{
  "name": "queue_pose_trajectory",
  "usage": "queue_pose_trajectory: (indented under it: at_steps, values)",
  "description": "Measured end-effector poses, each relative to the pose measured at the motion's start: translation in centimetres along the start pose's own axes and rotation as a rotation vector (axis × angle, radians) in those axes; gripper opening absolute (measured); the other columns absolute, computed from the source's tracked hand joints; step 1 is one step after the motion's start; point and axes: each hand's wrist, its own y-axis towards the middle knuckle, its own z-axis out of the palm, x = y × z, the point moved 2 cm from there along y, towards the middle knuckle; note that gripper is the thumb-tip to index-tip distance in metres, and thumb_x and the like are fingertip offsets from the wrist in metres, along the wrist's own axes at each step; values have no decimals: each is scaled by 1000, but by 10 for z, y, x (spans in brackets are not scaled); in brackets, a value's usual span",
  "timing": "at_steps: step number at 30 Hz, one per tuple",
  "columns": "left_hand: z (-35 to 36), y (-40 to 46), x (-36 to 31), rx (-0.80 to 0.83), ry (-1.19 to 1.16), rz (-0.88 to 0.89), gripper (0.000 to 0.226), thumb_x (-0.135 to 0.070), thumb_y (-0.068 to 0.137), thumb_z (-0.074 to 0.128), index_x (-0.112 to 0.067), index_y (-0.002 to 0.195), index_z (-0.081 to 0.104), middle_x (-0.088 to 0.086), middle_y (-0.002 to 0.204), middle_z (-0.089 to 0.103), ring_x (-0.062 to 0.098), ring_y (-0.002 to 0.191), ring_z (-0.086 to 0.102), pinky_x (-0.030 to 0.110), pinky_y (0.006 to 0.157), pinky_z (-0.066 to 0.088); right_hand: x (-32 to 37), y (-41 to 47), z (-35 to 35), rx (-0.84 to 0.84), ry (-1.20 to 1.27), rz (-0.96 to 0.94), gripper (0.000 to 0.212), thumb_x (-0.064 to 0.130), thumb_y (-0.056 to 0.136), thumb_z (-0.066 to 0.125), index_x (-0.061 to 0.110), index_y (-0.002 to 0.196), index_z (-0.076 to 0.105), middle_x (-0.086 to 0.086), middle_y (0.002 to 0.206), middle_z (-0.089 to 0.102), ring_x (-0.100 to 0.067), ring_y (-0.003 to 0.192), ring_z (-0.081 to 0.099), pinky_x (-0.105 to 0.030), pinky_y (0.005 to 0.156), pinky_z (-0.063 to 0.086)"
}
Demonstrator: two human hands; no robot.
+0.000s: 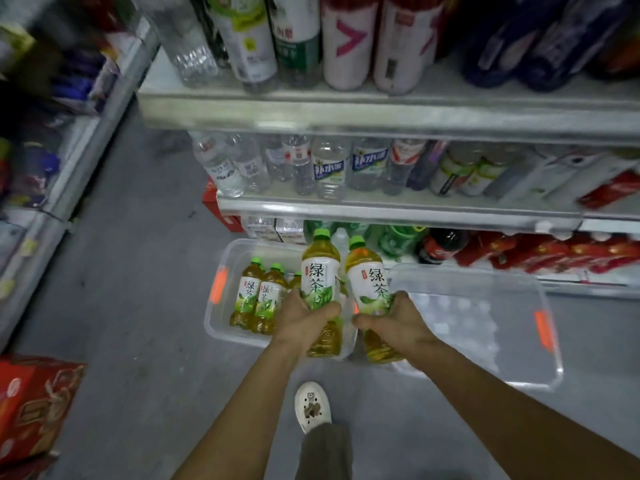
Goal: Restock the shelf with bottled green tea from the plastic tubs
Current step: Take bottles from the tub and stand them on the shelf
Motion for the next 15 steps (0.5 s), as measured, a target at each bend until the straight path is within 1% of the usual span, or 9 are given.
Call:
queue_pose_trajectory:
  at_steps: [1, 3, 5, 6, 7, 9, 12, 13, 15]
  values:
    - [7, -16, -8, -9, -5, 25, 28, -13, 82, 77, -28, 90, 55, -9, 90, 68, 4, 82, 63, 21, 69, 51, 0, -14, -16, -33, 15, -32, 70, 29, 66, 88, 10, 116, 43, -7, 108, 64, -25, 101, 65, -41, 85, 56]
    - [24, -54, -30, -42, 2, 75, 36, -23, 76, 81, -26, 101, 55, -6, 96, 69, 9, 87, 66, 28, 78, 55, -2, -45, -52, -77, 40, -109, 58, 36, 71, 84, 16, 107, 43, -6, 103, 66, -25, 95, 67, -43, 81, 57]
    - [44, -89, -52, -88, 25, 147, 63, -42, 58, 81, -24, 112, 54, -3, 103, 69, 14, 93, 67, 37, 85, 56, -7, -77, -90, -122, 54, -185, 53, 41, 69, 82, 23, 97, 41, -5, 95, 68, -26, 86, 68, -47, 78, 58]
    - [56, -106, -63, -110, 26, 194, 70, -45, 53, 79, -23, 114, 53, -2, 104, 69, 15, 94, 67, 37, 84, 57, -11, -94, -110, -147, 66, -228, 52, 41, 68, 82, 26, 95, 41, -5, 91, 68, -25, 81, 69, -48, 76, 58]
    - [68, -125, -77, -118, 14, 233, 70, -42, 54, 80, -23, 115, 52, -1, 105, 69, 15, 94, 67, 35, 81, 57, -15, -110, -130, -179, 73, -271, 52, 40, 68, 82, 27, 96, 41, -4, 89, 68, -23, 79, 68, -46, 74, 58]
    - [95, -161, -103, -126, -14, 305, 66, -34, 59, 82, -26, 115, 48, -1, 106, 69, 15, 94, 67, 32, 79, 55, -23, -143, -171, -247, 65, -349, 51, 34, 73, 82, 25, 103, 42, 1, 90, 66, -13, 77, 65, -37, 71, 55]
    - [138, -210, -144, -129, -52, 441, 71, -36, 53, 80, -25, 116, 49, -1, 106, 69, 15, 91, 68, 33, 79, 55, -36, -190, -234, -349, 87, -461, 53, 25, 74, 83, 25, 108, 43, 16, 88, 59, 5, 76, 56, -13, 60, 44]
    - [151, -226, -157, -129, -62, 482, 72, -35, 53, 81, -24, 117, 50, -1, 105, 70, 14, 90, 68, 32, 77, 55, -41, -204, -255, -374, 105, -495, 52, 22, 73, 84, 24, 108, 47, 19, 88, 60, 5, 75, 58, -11, 58, 43]
    - [174, -254, -180, -130, -75, 553, 71, -33, 55, 83, -26, 117, 49, -5, 103, 69, 12, 88, 68, 30, 74, 54, -49, -227, -293, -425, 126, -537, 44, 17, 70, 85, 19, 104, 58, 14, 85, 67, -1, 73, 64, -9, 56, 46]
